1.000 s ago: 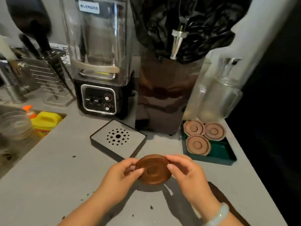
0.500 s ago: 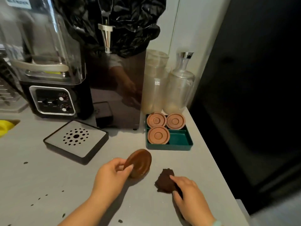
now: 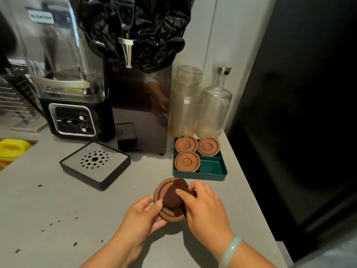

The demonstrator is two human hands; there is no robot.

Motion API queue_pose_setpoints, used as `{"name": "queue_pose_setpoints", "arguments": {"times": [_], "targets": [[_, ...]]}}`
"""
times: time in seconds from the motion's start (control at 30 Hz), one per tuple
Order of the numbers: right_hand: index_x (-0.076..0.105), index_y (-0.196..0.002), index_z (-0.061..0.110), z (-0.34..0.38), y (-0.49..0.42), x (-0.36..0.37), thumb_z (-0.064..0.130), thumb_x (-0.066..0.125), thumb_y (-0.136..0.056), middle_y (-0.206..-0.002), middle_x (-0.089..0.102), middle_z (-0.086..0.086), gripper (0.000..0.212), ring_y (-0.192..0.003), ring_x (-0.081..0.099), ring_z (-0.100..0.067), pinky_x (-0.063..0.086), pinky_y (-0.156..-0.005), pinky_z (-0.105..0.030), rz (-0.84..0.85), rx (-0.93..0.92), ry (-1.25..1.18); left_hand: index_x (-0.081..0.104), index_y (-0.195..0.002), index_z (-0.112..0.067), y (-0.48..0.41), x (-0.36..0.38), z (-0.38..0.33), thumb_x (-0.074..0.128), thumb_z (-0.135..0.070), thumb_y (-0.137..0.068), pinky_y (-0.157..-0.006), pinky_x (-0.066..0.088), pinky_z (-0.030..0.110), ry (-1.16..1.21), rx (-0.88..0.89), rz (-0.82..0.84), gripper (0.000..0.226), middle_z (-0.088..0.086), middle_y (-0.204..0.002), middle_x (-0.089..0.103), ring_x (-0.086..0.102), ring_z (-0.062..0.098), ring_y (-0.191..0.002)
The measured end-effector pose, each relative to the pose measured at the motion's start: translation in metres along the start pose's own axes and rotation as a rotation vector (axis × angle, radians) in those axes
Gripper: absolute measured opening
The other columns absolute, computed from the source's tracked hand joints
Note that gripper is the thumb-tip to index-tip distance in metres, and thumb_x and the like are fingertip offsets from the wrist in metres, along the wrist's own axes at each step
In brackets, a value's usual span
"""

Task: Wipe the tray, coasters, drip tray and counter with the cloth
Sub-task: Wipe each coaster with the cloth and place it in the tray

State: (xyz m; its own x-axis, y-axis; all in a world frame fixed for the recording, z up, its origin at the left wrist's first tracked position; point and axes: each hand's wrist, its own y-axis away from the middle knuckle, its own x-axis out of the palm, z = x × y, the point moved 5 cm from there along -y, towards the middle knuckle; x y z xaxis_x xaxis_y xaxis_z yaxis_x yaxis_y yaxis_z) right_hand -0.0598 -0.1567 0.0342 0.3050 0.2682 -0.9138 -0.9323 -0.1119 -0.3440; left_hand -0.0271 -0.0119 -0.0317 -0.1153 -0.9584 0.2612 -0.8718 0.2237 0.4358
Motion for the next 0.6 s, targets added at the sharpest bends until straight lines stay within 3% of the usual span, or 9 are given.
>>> {"name": "queue_pose_setpoints", "arguments": {"times": [0.17,0.3,0.43,0.5,0.6], "targets": [[0.066,-0.105,0.034,0.012,0.015,-0.002,0.029,0.066,-0.071,-0.092,0.06,0.004,0.035,-0.076,0.06,-0.018,0.05,-0.055,-0.025,0.087,-0.121,0.068,0.067,-0.111,-0.012,0.004,0.006,-0.001,0.054,-0.011,-0.095,-0.07,0.061,0.033,0.097,0.012,0.103,0.021,0.015,-0.101,0.075,0.073,0.027,-0.094],[0.069,-0.106,0.03,0.001,0.007,-0.014,0.022,0.076,-0.069,-0.088,0.061,0.001,0.039,-0.075,0.061,-0.023,0.051,-0.052,-0.03,0.031,-0.008,0.067,0.068,-0.111,-0.016,0.002,0.008,-0.008,0.056,-0.016,-0.094,-0.084,0.055,0.038,0.022,0.074,0.123,0.021,0.012,-0.101,0.076,0.073,0.025,-0.095],[0.052,-0.125,0.036,0.002,0.013,-0.009,0.031,0.051,-0.09,-0.104,0.043,0.009,0.035,-0.1,0.046,-0.017,0.048,-0.073,-0.028,0.06,0.017,-0.084,0.069,-0.109,-0.013,-0.001,0.005,-0.015,0.055,-0.016,-0.094,-0.074,0.059,0.035,0.075,0.102,0.131,0.021,0.015,-0.102,0.075,0.073,0.027,-0.093],[0.047,-0.128,0.038,0.009,0.014,-0.006,0.034,0.046,-0.091,-0.109,0.041,0.011,0.038,-0.105,0.043,-0.015,0.047,-0.081,-0.027,0.054,-0.013,-0.17,0.072,-0.106,-0.012,0.0,0.01,-0.014,0.054,-0.017,-0.095,-0.068,0.059,0.031,0.086,0.076,0.172,0.022,0.016,-0.103,0.075,0.073,0.026,-0.092],[0.056,-0.122,0.037,0.015,-0.002,-0.018,0.029,0.052,-0.085,-0.11,0.054,0.003,0.038,-0.099,0.052,-0.021,0.049,-0.073,-0.031,0.001,-0.08,-0.083,0.074,-0.104,-0.018,0.001,0.016,-0.016,0.049,-0.02,-0.098,-0.068,0.059,0.029,0.024,0.047,0.231,0.025,0.012,-0.103,0.075,0.072,0.024,-0.095]]}}
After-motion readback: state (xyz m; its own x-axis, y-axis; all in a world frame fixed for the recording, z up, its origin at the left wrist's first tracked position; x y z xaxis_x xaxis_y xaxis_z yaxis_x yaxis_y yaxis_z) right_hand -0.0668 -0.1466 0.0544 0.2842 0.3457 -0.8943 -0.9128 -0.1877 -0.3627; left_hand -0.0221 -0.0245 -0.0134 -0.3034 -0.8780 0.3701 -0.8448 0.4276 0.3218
